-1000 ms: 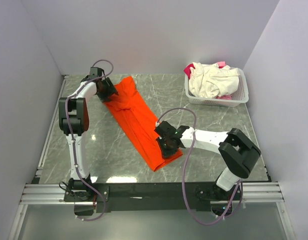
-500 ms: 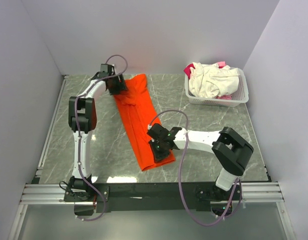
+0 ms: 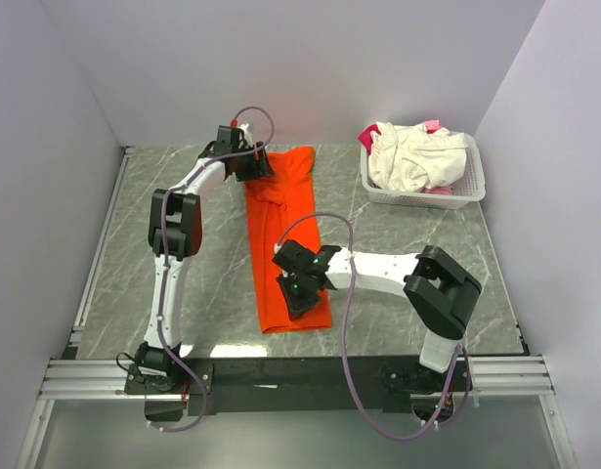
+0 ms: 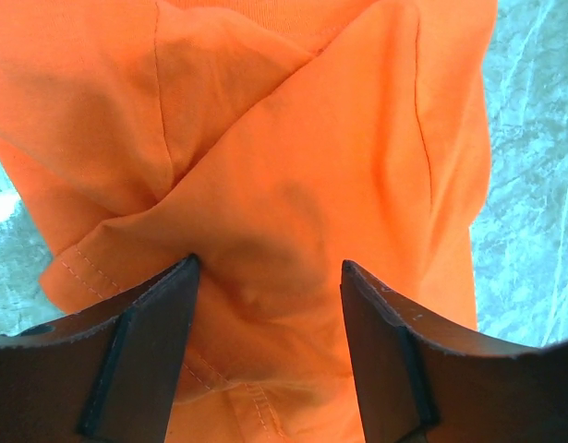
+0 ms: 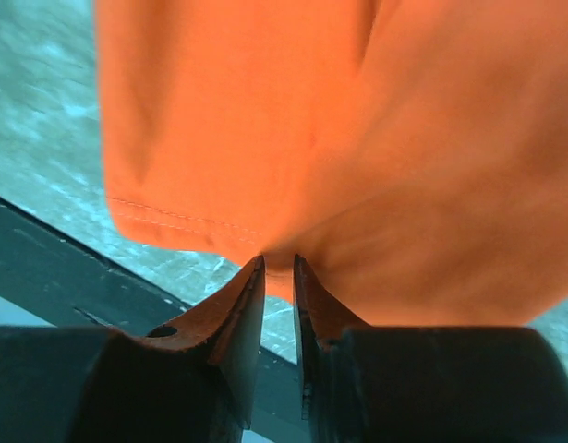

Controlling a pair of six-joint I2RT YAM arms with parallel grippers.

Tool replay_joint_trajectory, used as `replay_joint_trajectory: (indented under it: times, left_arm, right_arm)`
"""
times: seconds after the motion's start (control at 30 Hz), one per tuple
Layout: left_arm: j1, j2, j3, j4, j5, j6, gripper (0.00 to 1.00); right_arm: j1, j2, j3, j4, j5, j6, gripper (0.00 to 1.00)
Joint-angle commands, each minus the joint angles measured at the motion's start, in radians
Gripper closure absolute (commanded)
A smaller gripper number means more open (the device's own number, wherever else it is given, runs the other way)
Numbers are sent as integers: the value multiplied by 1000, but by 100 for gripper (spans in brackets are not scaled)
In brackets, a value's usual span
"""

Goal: Fold and stack the t-shirts
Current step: Fold the tshirt

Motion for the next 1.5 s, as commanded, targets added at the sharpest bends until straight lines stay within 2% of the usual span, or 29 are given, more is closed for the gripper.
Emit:
replay_joint_trajectory:
  times: [0.0,0.13,0.37,0.47,0.5,0.57,0.6,0.67,0.7,0.8,0.9,1.03,1.2,1.47]
  left_arm:
    - [-12,-55,1,-31,57,-20,30]
    - [-12,-208,-47,0,74,-37,26]
    - [-12,-462,-185,-62,3,-31,25]
    - [-17,-609,-336,-112,-82,-51,25]
    - [-20,-693,-448,-122,-109,-60,24]
    - [-32,-784,-579,-132,-149,-97,24]
    - [-38,-825,-711,-132,-162,-112,23]
    - [-71,-948,-839,-134,-182,-152,24]
    - [-86,-1021,-953,-134,-204,-166,24]
    - [-146,-1149,-1154,-151,-210,-239,25]
    - [-209,-1267,-1302,-161,-224,-325,25]
    - [-264,-1384,-1426,-195,-238,-437,25]
    - [-285,-1509,-1519,-203,-218,-503,25]
    - [-380,-1478,-1542,-152,-227,-603,25]
  right_arm:
    - [5,-61,83,-78,55,0,71]
    - [6,-138,100,-154,112,22,63]
    - [6,-295,-22,-240,196,137,55]
    - [7,-324,-79,-261,210,186,54]
    - [7,-331,-93,-261,208,197,54]
    - [7,-350,-142,-254,213,215,53]
    - [7,-354,-160,-246,205,220,53]
    - [7,-365,-208,-215,199,220,52]
    - [7,-365,-220,-203,191,217,52]
    - [6,-370,-248,-175,204,209,51]
    - [5,-382,-272,-158,231,212,50]
    - [7,-414,-315,-109,236,238,50]
    - [-1,-420,-332,-63,247,249,49]
    - [-5,-368,-306,-14,267,246,50]
